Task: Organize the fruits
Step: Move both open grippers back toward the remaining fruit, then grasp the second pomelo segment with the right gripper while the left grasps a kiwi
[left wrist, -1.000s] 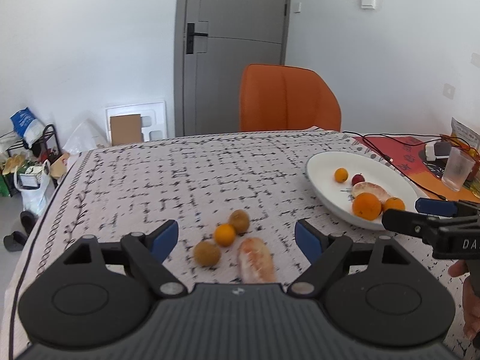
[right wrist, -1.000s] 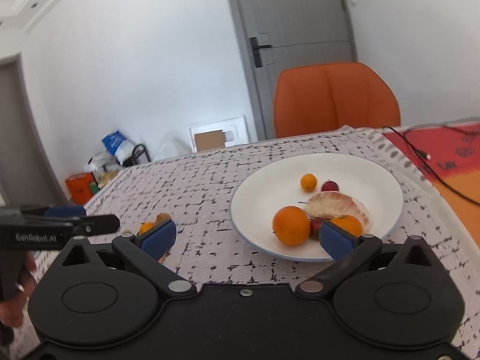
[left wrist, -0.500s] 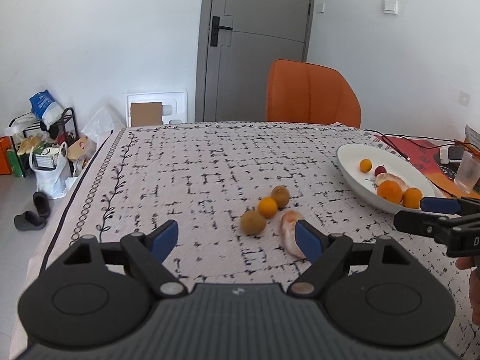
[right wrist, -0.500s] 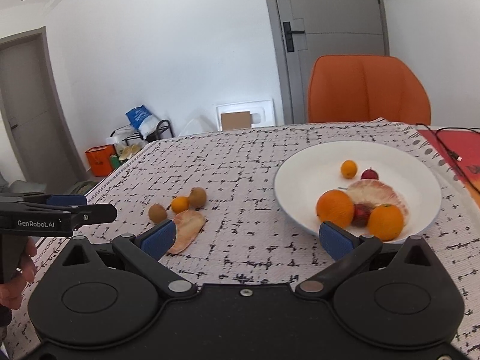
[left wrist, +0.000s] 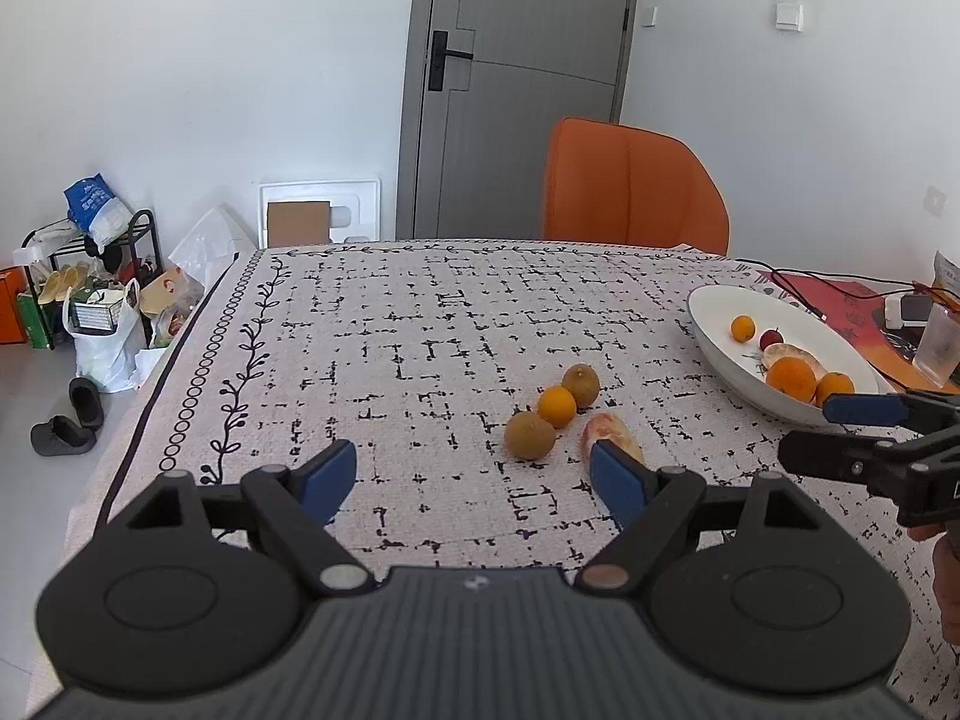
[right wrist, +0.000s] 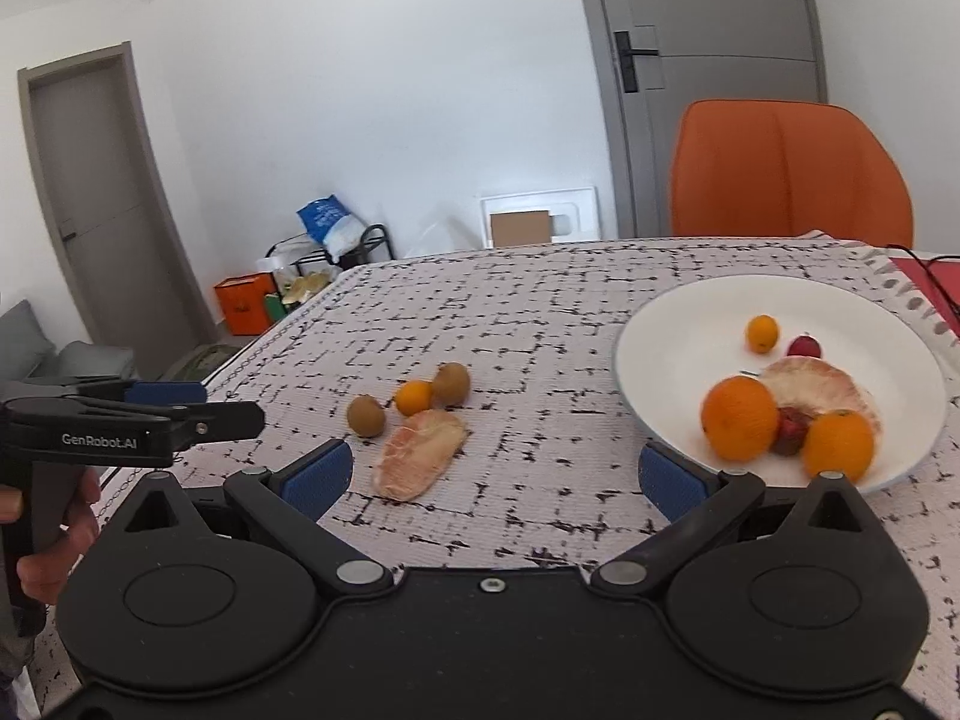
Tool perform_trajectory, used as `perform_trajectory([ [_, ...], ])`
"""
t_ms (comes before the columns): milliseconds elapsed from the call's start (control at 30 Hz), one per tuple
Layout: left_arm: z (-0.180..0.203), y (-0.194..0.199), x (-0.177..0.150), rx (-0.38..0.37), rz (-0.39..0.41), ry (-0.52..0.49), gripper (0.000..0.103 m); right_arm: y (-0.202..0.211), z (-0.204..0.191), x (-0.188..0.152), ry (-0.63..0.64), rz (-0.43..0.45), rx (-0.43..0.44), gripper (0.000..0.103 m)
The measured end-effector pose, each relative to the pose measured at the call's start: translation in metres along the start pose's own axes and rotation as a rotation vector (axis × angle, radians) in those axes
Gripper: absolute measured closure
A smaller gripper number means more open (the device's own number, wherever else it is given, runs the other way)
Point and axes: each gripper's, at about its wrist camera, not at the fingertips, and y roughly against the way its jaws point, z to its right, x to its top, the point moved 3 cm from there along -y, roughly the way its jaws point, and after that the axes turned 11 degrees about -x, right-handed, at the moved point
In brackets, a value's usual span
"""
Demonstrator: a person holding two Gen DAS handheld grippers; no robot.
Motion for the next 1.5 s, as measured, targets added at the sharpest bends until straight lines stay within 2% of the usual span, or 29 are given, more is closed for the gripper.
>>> perform_trajectory([
  [167, -0.003, -0.006, -0.001, -0.006, -0.006, 0.007, 0.019, -0.007, -0.009, 0.003, 0.009, -0.017, 0.048, 0.0],
  [500, -0.008, -0.018, 0.002, -0.022, -0.016, 0.022, 0.02, -0.03, -0.023, 0.006, 0.024, -0.066, 0.085, 0.002],
  [900, -0.018, -0.024, 0.003, -0.01, -0.015, 0.041, 0.022, -0.057, -0.041, 0.007, 0.045, -0.14, 0.105, 0.018],
  [1000, -0.022, -0.025, 0.003, 0.015, -0.016, 0.047, 0.023, -0.065, -0.046, 0.006, 0.052, -0.158, 0.114, 0.021],
  [1100, -0.027, -0.026, 0.003, 0.004, -0.015, 0.066, 0.023, -0.071, -0.05, 0.004, 0.064, -0.177, 0.105, 0.028],
  [1200, -0.027, -0.028, 0.003, 0.007, -0.018, 0.057, 0.023, -0.073, -0.053, 0.0, 0.089, -0.16, 0.092, 0.034],
  [1267, -0.026, -0.031, 0.003, 0.0, -0.022, 0.058, 0.023, -0.072, -0.052, 0.0, 0.107, -0.151, 0.074, 0.058],
  [1333, -0.025, -0.034, 0.003, -0.003, -0.026, 0.055, 0.023, -0.072, -0.047, 0.002, 0.098, -0.154, 0.074, 0.066],
  [1500, -0.016, -0.045, 0.002, -0.027, -0.037, 0.042, 0.025, -0.068, -0.038, 0.001, 0.076, -0.155, 0.092, 0.07],
])
